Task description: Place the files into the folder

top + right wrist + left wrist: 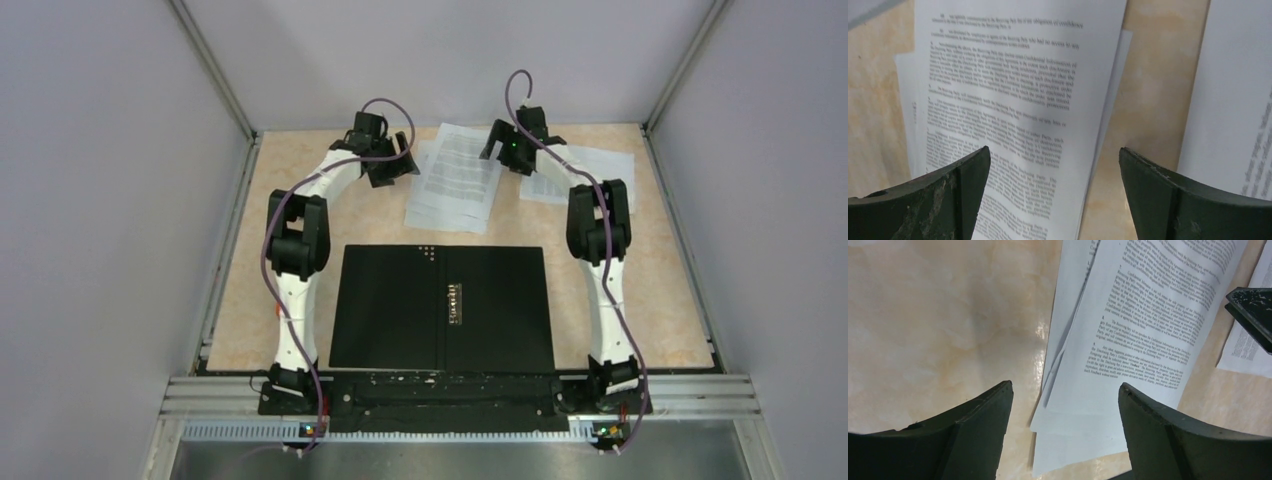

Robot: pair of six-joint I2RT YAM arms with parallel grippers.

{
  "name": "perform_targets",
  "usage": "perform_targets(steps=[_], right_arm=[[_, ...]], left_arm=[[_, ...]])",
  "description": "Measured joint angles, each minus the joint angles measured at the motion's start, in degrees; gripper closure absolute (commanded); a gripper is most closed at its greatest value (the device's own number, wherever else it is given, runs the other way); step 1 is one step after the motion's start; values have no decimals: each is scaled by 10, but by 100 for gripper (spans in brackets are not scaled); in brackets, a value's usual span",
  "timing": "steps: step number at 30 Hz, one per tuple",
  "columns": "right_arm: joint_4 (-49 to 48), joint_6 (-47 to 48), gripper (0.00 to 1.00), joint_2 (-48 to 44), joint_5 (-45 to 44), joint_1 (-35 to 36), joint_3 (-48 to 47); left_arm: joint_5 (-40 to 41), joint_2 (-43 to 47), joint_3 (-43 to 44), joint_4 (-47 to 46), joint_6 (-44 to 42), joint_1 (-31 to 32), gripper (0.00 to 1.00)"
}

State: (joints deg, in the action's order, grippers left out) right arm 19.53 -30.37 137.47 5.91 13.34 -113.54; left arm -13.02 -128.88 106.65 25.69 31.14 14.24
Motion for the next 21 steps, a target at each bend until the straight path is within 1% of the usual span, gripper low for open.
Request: perform_targets(steps=[5,11,13,21], right_arm=[[10,-13,1,68,-9,0,-109],[32,-17,1,122,-9,0,-203],[34,-15,1,132,-4,1,-219],[30,14,1,137,16,16,-223]], left_arm=[[0,-34,43,5,0,-9,17],[0,-73,73,20,6,-12,18],[0,-77,83,19,9,-12,18],[-10,-100,108,11,34,-12,20]])
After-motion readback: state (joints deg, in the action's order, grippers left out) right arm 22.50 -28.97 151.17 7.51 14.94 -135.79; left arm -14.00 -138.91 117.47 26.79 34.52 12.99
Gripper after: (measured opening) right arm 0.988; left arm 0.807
